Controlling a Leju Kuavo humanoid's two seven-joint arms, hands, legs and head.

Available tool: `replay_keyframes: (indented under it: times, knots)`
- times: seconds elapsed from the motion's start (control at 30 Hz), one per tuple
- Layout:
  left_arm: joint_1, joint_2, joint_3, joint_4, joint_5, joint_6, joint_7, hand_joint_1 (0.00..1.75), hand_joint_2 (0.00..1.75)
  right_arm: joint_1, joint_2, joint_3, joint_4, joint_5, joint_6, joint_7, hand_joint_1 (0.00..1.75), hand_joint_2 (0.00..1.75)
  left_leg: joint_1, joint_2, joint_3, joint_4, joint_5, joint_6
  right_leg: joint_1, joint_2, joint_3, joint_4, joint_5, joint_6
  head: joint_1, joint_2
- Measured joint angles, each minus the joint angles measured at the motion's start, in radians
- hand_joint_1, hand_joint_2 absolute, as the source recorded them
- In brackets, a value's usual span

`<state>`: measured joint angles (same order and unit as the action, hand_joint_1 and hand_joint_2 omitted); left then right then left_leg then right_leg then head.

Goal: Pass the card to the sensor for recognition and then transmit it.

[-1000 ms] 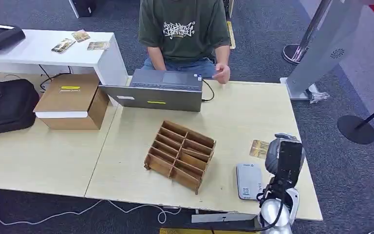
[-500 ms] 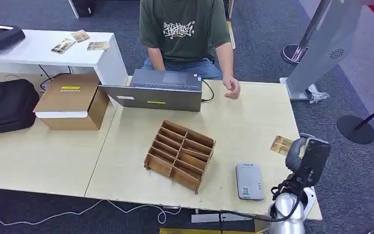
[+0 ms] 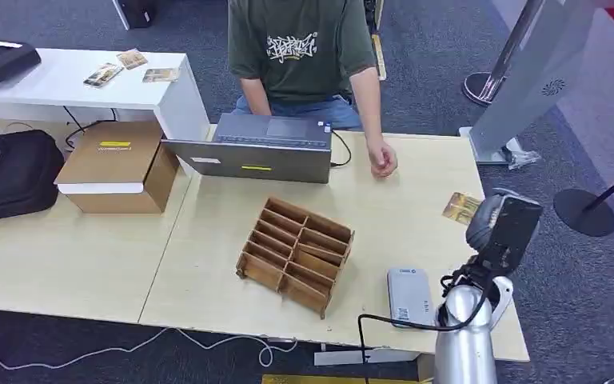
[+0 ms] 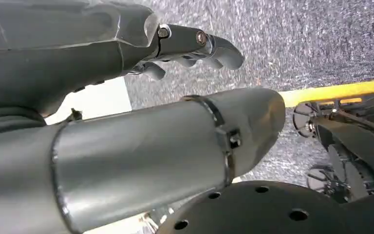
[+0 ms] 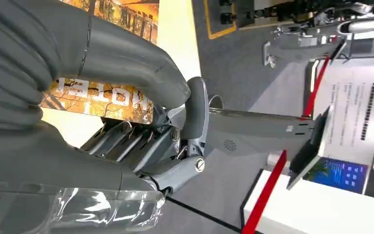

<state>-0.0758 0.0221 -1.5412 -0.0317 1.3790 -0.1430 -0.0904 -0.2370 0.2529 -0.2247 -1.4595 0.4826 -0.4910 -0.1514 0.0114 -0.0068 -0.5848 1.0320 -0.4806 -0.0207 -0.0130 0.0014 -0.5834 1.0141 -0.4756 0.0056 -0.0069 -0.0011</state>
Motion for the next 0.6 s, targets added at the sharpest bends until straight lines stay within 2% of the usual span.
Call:
replay_keyframes:
  times: [0.17,0.3,0.6]
  knots:
    - [-0.008,0.005,-0.002,0.000,-0.059,0.009,0.004,0.00,0.00,-0.099,0.010,-0.005,0.021,0.051,-0.020,0.005,1.75,1.75,0.000,0.000,0.000,0.000,0.001,-0.001,0.000,0.000,0.000,0.000,0.001,0.000,0.000,0.000]
    - [-0.024,0.010,-0.002,-0.004,-0.111,0.012,0.018,0.00,0.00,-0.240,-0.002,-0.003,0.112,0.097,-0.037,0.032,1.75,1.75,0.000,0.001,0.000,0.000,0.002,-0.001,0.000,0.001,0.000,0.000,0.002,-0.002,0.000,0.000]
    - [-0.033,0.013,-0.002,-0.011,-0.155,0.009,0.021,0.00,0.00,-0.499,-0.019,0.040,0.382,0.324,-0.078,0.108,1.75,1.75,0.000,0.001,0.000,0.000,0.003,-0.001,0.000,0.001,0.000,0.001,0.003,-0.001,0.000,0.000]
